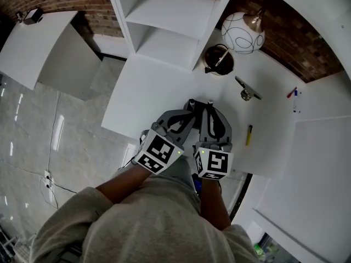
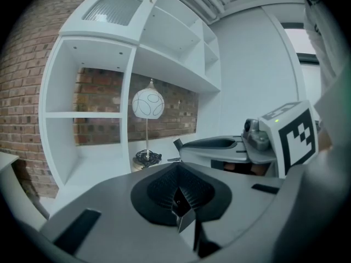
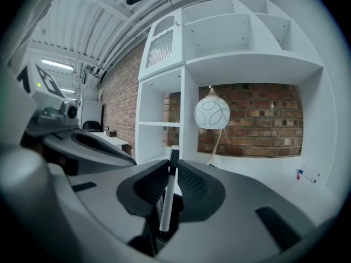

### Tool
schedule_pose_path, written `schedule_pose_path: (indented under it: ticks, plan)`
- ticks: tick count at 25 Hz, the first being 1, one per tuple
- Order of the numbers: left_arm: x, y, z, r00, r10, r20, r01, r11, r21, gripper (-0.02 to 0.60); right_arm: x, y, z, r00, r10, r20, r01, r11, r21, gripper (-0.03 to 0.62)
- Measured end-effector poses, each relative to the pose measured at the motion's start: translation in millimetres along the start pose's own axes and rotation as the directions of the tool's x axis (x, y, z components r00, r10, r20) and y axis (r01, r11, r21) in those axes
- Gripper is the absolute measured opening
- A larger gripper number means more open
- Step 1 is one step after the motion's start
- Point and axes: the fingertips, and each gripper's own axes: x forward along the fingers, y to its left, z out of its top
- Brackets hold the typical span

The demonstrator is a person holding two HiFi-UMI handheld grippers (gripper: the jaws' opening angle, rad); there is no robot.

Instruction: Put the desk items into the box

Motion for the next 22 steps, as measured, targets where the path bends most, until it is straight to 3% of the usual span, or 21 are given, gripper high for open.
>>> schedule_pose_path:
  ticks: [9,13,17,22]
  plan:
    - [-9,9,-7,0.999,0.034,-0.007,-0.034,0.999,-0.02,0.006,18,16,-31,0.993,0.084,-0.084,-0.091,0.992,-0.087,0.062]
    - [-8,7,-8,0.999,0.035,-0.011,-0.035,0.999,-0.022,0.006,22,21,-50,0.975,0.129,-0.181,-0.151,0.982,-0.115,0.063]
    - [-7,6,-10,0.999,0.04,-0.016,-0.041,0.999,-0.026,0.006,24,29,-64,0.938,0.167,-0.305,-0.227,0.958,-0.173,0.063]
    - [-6,3,-9,0.999,0.05,-0.017,-0.051,0.998,-0.032,0.006,26,36,-79,0.853,0.171,-0.494,-0.326,0.912,-0.248,0.063]
